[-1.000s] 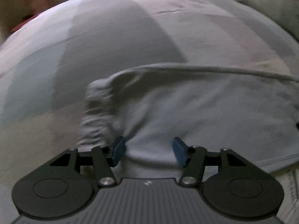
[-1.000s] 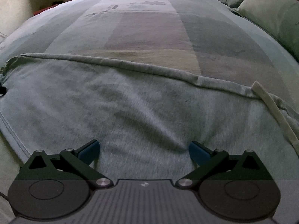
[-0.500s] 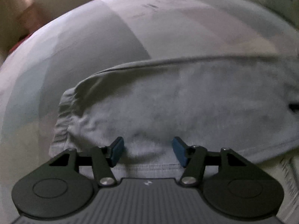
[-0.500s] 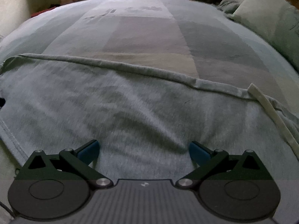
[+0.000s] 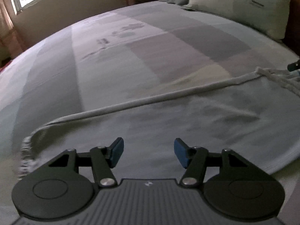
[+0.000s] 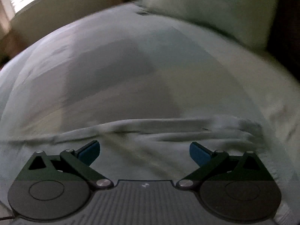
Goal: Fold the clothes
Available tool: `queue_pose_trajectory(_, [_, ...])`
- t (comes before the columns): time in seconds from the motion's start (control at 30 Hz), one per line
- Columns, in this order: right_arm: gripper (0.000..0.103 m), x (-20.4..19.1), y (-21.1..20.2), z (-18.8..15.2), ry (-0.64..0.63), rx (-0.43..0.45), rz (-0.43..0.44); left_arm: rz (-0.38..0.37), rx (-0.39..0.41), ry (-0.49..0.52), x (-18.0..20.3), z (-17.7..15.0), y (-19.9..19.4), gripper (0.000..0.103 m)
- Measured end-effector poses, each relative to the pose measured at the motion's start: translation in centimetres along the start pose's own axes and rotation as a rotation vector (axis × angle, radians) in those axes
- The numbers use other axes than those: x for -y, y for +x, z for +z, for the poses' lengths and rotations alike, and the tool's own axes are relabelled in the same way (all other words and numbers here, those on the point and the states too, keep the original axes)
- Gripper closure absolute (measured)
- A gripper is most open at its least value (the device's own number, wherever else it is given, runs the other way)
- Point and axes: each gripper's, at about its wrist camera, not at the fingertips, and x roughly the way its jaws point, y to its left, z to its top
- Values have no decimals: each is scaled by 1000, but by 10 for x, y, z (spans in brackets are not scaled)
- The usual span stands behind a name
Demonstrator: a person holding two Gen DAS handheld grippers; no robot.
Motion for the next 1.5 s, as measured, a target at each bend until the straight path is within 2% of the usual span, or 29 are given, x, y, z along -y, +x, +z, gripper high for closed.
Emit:
queue_pose_trajectory(0.1, [0,58,26,7,170,-71,51,-34,-21,-31,24,2,7,42])
queue_pose_trajectory(0.17, [0,82,46,9,215,-88,77,-46,-53,-50,41,0,13,42])
queue_pose_trajectory(0.2, [0,87,49,10,199,-49,86,-52,-68,-55,49,0,16,42])
queue_pose_trajectory(0.33, [0,81,64,21,36,17,54,-35,-99,-40,74,-2,23,42])
queue_pose_trajectory(0.43, [0,73,67,24,-63,-2,40,-25,-108,-26,88,0,26,42])
queue_pose_trajectory(0.5, [0,69,59,25,-108,-41,30,-1,-125,25,98,0,31,42])
queue_pose_trajectory(0.57, [0,66,47,17,-190,-52,1,22,-184,68,103,-5,40,41])
queue_pose_trajectory(0.63, [0,62,34,8,-286,-39,-10,34,-199,51,98,-9,40,39])
queue_pose_trajectory(0.7, [0,62,21,-4,-342,-43,3,63,-208,27,96,-8,35,41])
queue_pose_trajectory(0.83, [0,59,14,-16,-396,-25,54,40,-139,42,111,-1,23,39])
queue_pose_trajectory(1.03, [0,42,54,1,-377,-33,33,7,-90,106,156,8,42,39])
queue_pose_trajectory(1.07, [0,38,62,4,-375,-36,27,10,-102,96,158,7,49,38])
queue_pose_trajectory(1.13, [0,33,73,10,-362,-27,17,21,-110,20,154,8,60,28])
queue_pose_trajectory(1.2, [0,32,75,15,-334,-33,11,19,-117,-71,145,11,62,28])
queue_pose_trajectory(1.27, [0,32,67,17,-326,-48,30,26,-108,-101,143,13,53,33])
queue_pose_trajectory(1.43, [0,35,26,0,-345,-78,113,5,-40,2,168,2,13,30])
queue_pose_trajectory(1.5, [0,33,11,-11,-363,-88,136,-7,-41,35,181,-6,4,30])
